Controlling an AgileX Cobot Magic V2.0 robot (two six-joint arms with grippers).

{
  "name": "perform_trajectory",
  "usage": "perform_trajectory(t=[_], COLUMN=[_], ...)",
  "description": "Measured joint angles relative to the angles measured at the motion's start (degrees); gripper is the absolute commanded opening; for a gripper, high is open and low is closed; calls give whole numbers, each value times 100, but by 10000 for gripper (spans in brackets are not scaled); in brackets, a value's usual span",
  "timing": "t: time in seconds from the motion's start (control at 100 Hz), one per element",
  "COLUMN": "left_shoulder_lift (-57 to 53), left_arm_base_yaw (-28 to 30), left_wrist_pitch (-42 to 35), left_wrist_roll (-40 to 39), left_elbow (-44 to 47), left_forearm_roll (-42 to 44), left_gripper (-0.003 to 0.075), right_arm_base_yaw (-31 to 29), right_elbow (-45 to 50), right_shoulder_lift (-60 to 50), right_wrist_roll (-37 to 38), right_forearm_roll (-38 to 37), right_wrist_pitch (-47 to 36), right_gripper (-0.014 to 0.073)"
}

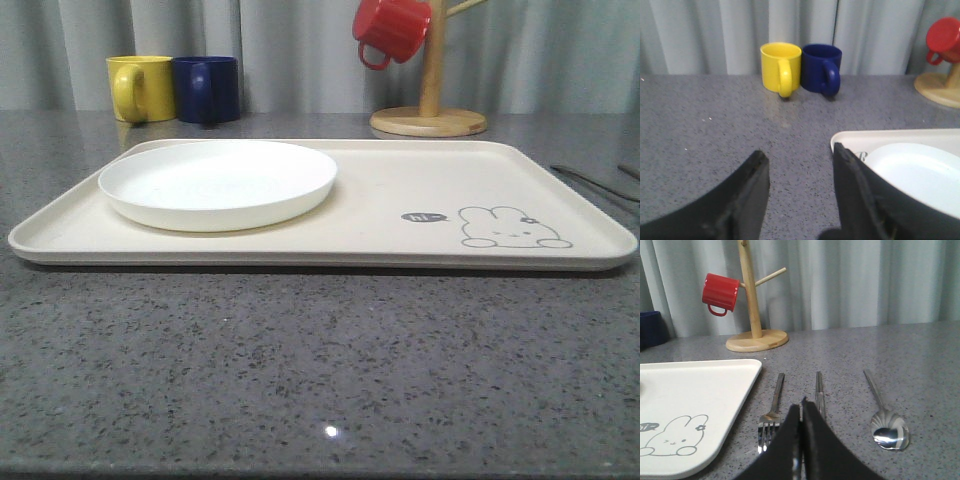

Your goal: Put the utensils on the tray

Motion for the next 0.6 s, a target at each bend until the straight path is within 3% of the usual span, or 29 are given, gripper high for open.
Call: perform_trajectory(t=[0.24,0.47,0.6], left_shoulder_lift=[-1529,-2075,-2089], left_arm_base_yaw=[0,0,0], left_wrist_pitch=[-397,-409,-409], left_wrist_roll=[12,23,23], left_elbow=[840,1093,1102], left_forearm_roll=[-11,-11,-11], left_gripper=[271,-20,-18], right_arm_base_yaw=[0,0,0], right_elbow=[0,0,0], right_shoulder_lift=[0,0,0], right_wrist_roll=[0,0,0], right_forearm_roll=[0,0,0], right_wrist_pitch=[0,0,-133], right_gripper=[-68,-68,-68])
